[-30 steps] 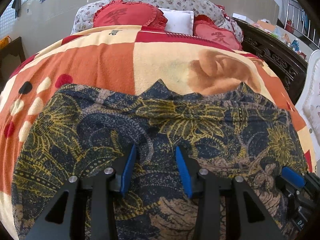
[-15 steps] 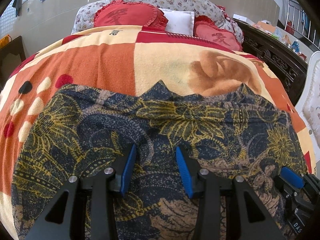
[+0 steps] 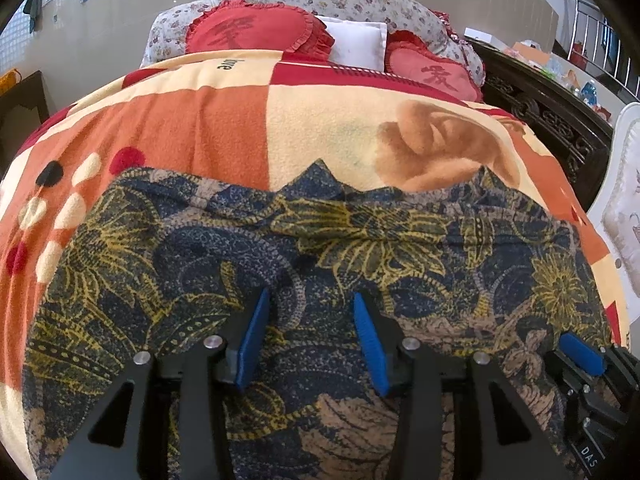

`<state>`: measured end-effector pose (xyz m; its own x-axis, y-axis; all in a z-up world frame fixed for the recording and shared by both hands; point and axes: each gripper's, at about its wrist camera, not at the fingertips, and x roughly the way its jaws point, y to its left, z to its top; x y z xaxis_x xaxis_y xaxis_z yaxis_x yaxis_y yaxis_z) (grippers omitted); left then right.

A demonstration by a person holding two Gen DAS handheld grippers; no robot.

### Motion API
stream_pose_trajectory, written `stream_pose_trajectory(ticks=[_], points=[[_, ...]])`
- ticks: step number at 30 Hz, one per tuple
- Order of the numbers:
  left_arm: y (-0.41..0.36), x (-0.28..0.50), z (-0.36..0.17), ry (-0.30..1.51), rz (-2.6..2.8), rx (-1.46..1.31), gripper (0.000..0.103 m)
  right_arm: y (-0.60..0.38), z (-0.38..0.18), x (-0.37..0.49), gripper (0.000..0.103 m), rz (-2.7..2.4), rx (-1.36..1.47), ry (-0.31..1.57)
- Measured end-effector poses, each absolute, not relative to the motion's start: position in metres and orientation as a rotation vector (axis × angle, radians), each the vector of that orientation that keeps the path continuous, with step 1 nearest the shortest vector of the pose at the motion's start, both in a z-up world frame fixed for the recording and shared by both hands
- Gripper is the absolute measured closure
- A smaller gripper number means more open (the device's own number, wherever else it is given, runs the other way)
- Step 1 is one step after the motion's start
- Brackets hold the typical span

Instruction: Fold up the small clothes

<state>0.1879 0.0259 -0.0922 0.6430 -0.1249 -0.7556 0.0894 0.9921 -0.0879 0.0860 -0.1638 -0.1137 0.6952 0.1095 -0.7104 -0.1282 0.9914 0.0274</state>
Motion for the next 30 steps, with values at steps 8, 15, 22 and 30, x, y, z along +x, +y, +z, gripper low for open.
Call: stream_pose_trajectory(ticks=[8,15,22,30], points=[[-0.001,0.195,-0.093,0.935,-0.268,0.031,0.000,-0.165,-0.114,0.087,0.068,0.135,-0.015,0.791],[-0.025,0.198,-0.096,0.952,-0.212,0.126,0.000,-0.166,-0.115,0.087,0.068,0.137,-0.006,0.792],[0.009,0.172,-0.057,0.986,-0.250,-0.166,0.009,-0.165,-0.115,0.087,0.068,0.131,-0.014,0.792],[0.101,0.023,-0.032,0.880,-0.346,-0.534,0.006,-0.166,-0.115,0.087,0.068,0.135,-0.005,0.792]])
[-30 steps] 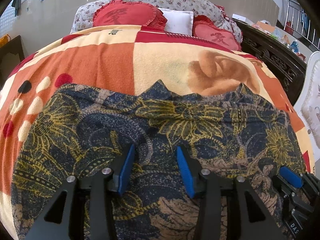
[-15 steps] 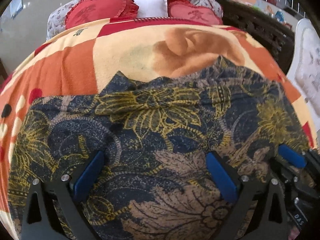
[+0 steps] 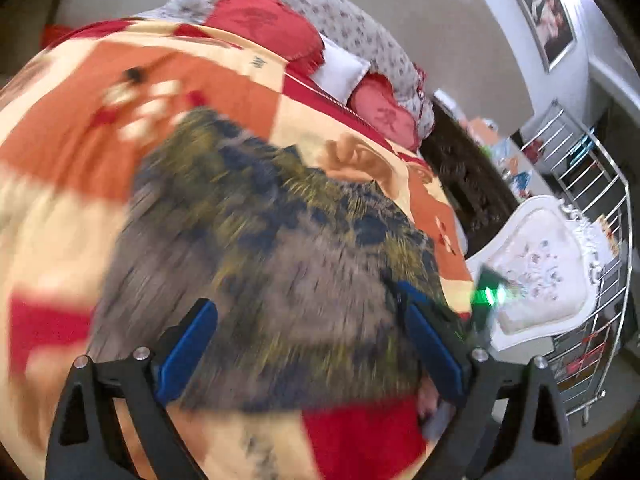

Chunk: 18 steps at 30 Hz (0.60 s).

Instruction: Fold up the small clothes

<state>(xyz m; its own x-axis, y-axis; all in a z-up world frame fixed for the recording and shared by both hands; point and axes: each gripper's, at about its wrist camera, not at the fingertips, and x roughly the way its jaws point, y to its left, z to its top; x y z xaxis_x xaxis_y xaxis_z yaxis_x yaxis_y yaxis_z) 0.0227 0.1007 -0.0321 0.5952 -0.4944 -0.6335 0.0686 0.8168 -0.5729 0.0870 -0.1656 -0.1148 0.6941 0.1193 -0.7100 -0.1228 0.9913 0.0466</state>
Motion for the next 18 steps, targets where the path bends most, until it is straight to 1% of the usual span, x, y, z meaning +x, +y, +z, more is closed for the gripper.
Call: stream_pose_trajectory(ticks=[3,7,10,15,18], points=[[0.119,-0.008,-0.049,0.879,-0.317,-0.572,0.006,-0.166,-0.114,0.087,0.068,0.138,0.000,0.792],[0.137,-0.030,-0.073,0.856,-0.279,-0.651,0.006,-0.165,-0.114,0.087,0.068,0.137,-0.002,0.791],[0.151,-0.031,-0.090,0.828,-0.251,-0.734,0.006,-0.166,-0.114,0.087,0.068,0.136,-0.002,0.791],[0.159,-0.015,-0.096,0.826,-0.250,-0.793,0.006,-0.166,-0.114,0.087,0.068,0.135,-0.001,0.791],[0.173,-0.006,-0.101,0.838,-0.215,-0.923,0.005,-0.165,-0.114,0.087,0.068,0.135,-0.002,0.791]])
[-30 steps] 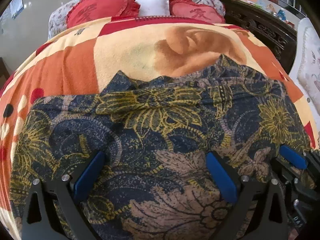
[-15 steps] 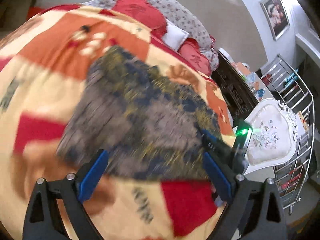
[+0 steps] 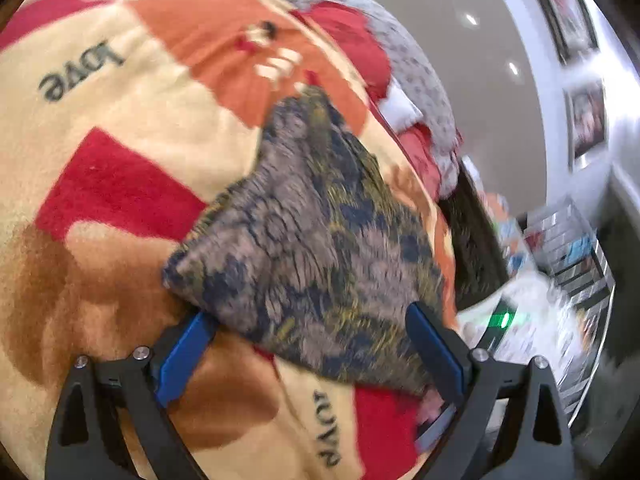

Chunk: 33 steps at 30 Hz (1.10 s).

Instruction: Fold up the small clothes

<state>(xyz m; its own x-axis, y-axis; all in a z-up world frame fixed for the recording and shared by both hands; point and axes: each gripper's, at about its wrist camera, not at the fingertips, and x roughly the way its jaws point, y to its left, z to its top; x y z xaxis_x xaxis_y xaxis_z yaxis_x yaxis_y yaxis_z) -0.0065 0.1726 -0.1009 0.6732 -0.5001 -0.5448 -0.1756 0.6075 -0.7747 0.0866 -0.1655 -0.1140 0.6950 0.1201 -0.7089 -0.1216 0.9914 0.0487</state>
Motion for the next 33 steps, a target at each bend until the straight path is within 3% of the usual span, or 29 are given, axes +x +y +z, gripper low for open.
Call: stream_pose_trajectory(ticks=[7,22,26,29,33], points=[[0.210,0.003,-0.110,0.783,-0.285,-1.344,0.005,-0.166,-0.114,0.087,0.068,0.135,-0.002,0.791],[0.189,0.029,-0.092,0.849,-0.327,-0.977,0.006,-0.166,-0.114,0.087,0.068,0.134,-0.003,0.791],[0.175,0.025,-0.094,0.841,-0.446,-1.050,0.006,-0.166,-0.114,0.087,0.068,0.135,-0.001,0.791],[0.155,0.021,-0.082,0.862,-0.490,-0.887,0.007,-0.166,-0.114,0.087,0.068,0.135,-0.001,0.791],[0.187,0.025,-0.094,0.808,-0.416,-1.056,0.009,-0.166,-0.114,0.087,0.068,0.134,-0.004,0.790]])
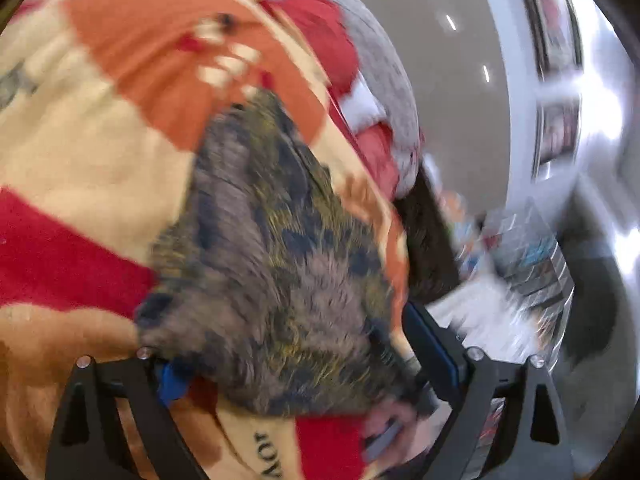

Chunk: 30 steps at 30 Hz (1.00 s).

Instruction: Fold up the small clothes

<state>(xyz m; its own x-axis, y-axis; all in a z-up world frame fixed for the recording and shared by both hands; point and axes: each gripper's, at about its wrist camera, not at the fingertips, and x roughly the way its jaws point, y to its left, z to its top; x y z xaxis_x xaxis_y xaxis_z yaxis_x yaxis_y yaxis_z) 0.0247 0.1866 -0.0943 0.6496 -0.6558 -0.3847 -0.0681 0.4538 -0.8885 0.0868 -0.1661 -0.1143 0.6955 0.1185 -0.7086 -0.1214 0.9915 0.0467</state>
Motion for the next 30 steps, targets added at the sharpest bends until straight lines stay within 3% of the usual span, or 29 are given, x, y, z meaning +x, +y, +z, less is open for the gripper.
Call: stream_pose_trajectory(ticks=[12,14,17,27,28,30], points=[[0.185,0.035,-0.105,0.870,-0.378,-1.047,0.013,-0.166,-0.114,0.087,0.068,0.135,-0.003,0.791],[0.189,0.035,-0.112,0.883,-0.300,-1.059,0.032,-0.166,-0.114,0.087,0.068,0.134,-0.005,0.790],[0.185,0.028,-0.111,0.891,-0.234,-0.968,0.051,-0.165,-0.114,0.087,0.068,0.135,-0.003,0.791],[0.168,0.026,-0.109,0.869,-0.205,-0.898,0.049,-0.164,-0.113,0.087,0.067,0.138,0.001,0.799],[0.168,0.024,-0.108,0.867,-0.199,-0.887,0.051,-0.165,-0.113,0.088,0.067,0.139,0.001,0.801],[0.168,0.023,-0.109,0.876,-0.156,-0.857,0.064,-0.163,-0.112,0.089,0.066,0.138,-0.005,0.812]])
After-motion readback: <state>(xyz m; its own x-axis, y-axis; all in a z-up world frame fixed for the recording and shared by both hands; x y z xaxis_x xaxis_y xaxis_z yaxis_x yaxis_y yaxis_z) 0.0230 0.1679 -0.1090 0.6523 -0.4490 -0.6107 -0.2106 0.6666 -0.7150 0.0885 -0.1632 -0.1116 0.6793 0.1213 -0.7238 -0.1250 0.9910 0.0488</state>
